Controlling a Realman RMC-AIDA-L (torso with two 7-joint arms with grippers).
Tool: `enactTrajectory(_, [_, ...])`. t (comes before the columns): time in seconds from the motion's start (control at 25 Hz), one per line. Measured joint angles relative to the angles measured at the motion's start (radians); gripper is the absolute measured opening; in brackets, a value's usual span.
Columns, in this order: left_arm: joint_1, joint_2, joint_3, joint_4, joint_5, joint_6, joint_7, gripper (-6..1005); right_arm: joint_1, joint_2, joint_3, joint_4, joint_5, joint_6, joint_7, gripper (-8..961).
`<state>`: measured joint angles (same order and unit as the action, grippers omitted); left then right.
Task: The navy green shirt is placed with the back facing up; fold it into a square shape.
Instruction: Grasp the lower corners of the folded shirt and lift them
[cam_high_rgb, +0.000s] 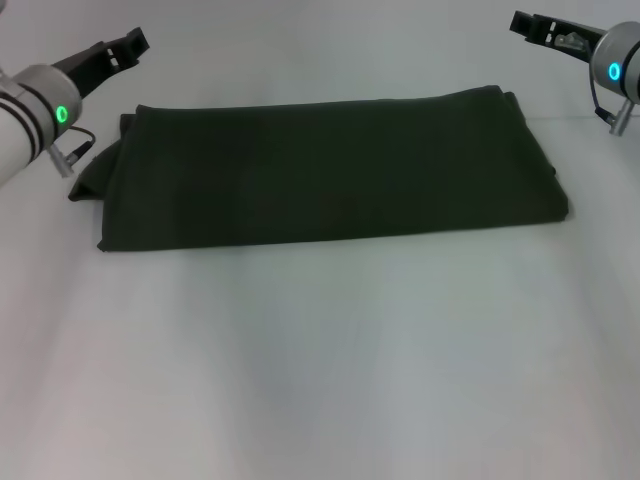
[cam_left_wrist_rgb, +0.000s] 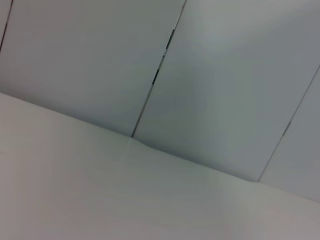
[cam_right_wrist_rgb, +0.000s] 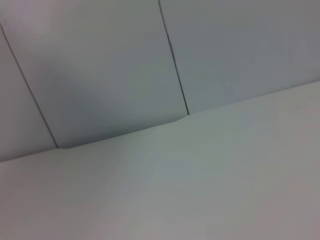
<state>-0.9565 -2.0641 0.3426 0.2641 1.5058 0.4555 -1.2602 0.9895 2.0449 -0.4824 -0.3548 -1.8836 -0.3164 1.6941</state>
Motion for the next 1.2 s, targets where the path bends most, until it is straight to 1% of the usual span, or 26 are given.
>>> enactTrajectory(0.08, [0.021,0.005,0.023,0.006,0.006,0.041,-0.016,534,-0.019,-0.001,0.006,-0.016,0.005,-0.038,0.004,604])
enactTrajectory(0.12, [0.052,0.008,0.059,0.026,0.009,0.117,-0.020,589,-0.055,-0.004,0.008,-0.043,0.029,-0.119,0.005,612])
enactTrajectory(0.16, [0.052,0.008,0.059,0.026,0.009,0.117,-0.020,607,-0.055,-0.004,0.008,-0.043,0.029,-0.119,0.005,621])
enactTrajectory(0.24, [0.101,0.006,0.108,0.074,0.010,0.226,-0.048,644,-0.108,-0.011,0.005,-0.077,0.067,-0.245,0.003,637])
enactTrajectory(0.36, [0.173,0.003,0.178,0.146,0.019,0.334,-0.136,699,-0.182,-0.033,0.004,-0.104,0.099,-0.412,0.005,656])
enactTrajectory(0.4, [0.207,0.003,0.209,0.180,0.030,0.376,-0.189,697,-0.207,-0.043,0.003,-0.106,0.102,-0.481,0.005,659])
enactTrajectory(0.44, [0.226,0.003,0.222,0.202,0.048,0.402,-0.222,694,-0.250,-0.063,0.003,-0.106,0.103,-0.584,0.005,661])
enactTrajectory(0.48, [0.247,0.003,0.233,0.226,0.068,0.430,-0.255,691,-0.250,-0.063,0.003,-0.106,0.103,-0.584,0.005,663])
enactTrajectory(0.52, [0.265,0.002,0.234,0.247,0.097,0.459,-0.281,689,-0.268,-0.069,0.002,-0.105,0.103,-0.618,0.004,666])
enactTrajectory(0.64, [0.289,0.000,0.228,0.279,0.154,0.518,-0.322,684,-0.312,-0.081,0.002,-0.108,0.103,-0.694,0.005,673])
enactTrajectory(0.8, [0.293,-0.001,0.227,0.294,0.194,0.534,-0.351,685,-0.332,-0.088,0.002,-0.109,0.101,-0.741,0.005,682])
enactTrajectory(1.08, [0.294,-0.001,0.233,0.297,0.203,0.536,-0.355,685,-0.334,-0.087,-0.019,-0.110,0.091,-0.746,0.006,698])
enactTrajectory(1.2, [0.294,-0.001,0.233,0.297,0.206,0.536,-0.355,686,-0.334,-0.087,-0.023,-0.110,0.091,-0.746,0.006,751])
